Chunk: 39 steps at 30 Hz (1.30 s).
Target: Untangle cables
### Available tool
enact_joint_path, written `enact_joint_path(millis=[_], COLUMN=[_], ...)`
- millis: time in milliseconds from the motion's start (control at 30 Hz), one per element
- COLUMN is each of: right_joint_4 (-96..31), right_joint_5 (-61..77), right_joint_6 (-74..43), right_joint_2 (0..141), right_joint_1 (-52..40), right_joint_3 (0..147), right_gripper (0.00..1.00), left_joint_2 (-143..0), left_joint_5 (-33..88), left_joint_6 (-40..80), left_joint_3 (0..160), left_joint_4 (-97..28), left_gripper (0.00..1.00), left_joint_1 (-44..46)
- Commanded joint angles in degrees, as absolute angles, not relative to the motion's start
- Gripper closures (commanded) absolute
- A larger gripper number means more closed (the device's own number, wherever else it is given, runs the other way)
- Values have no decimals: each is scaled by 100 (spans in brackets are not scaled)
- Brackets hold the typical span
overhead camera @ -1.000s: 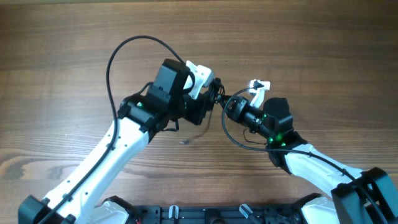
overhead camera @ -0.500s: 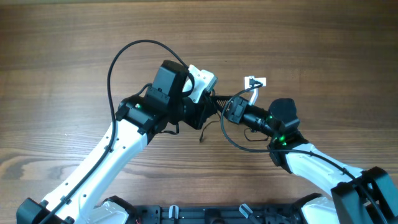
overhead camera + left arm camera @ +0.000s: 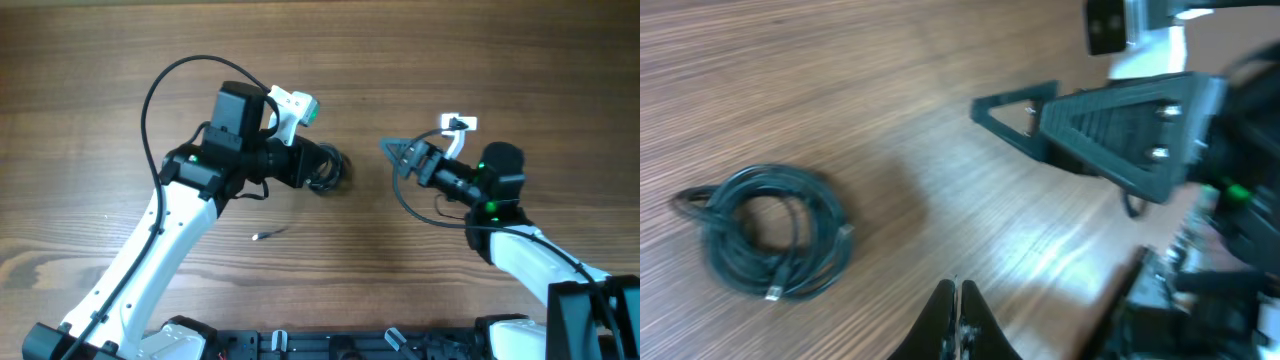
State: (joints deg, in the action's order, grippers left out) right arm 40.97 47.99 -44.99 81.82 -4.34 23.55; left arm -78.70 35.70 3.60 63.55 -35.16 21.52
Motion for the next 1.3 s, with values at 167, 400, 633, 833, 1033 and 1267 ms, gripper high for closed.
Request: enact_joint_path(millis=[167,400,633,833,1033,1267], right_joint_4=[2827,2475,2471,2399,2296,2296], right_joint_5=[4958,4429,4300,4303,4283,4128], right_joint_6=[-3402,-3809,-3811,-3822,-4110,-4104], right_joint_2=[8219,8217,8219,8219,8219,8219], right_joint_1=[-292,-292,-292,-292,-292,-294], right_joint_3=[2399,2401,2399,2399,2399,2399], right_gripper=[0,0,0,0,0,0], left_joint_2=[-7918,-8309,-9518,-10353,-10932,-10986], left_joint_5=[2694,1081,1083,1083,1074,674], left_joint_6=[1267,3857,4097,4119,4720,4672], left_joint_3=[6381,6379,6377,6377,6377,6377], left_joint_4=[-3494,-3496,-3339,-2998,-2888,-2893], left_gripper=[67,66,60,60,76,96], left_joint_1=[1975,1984,2309,2633,2781,2781])
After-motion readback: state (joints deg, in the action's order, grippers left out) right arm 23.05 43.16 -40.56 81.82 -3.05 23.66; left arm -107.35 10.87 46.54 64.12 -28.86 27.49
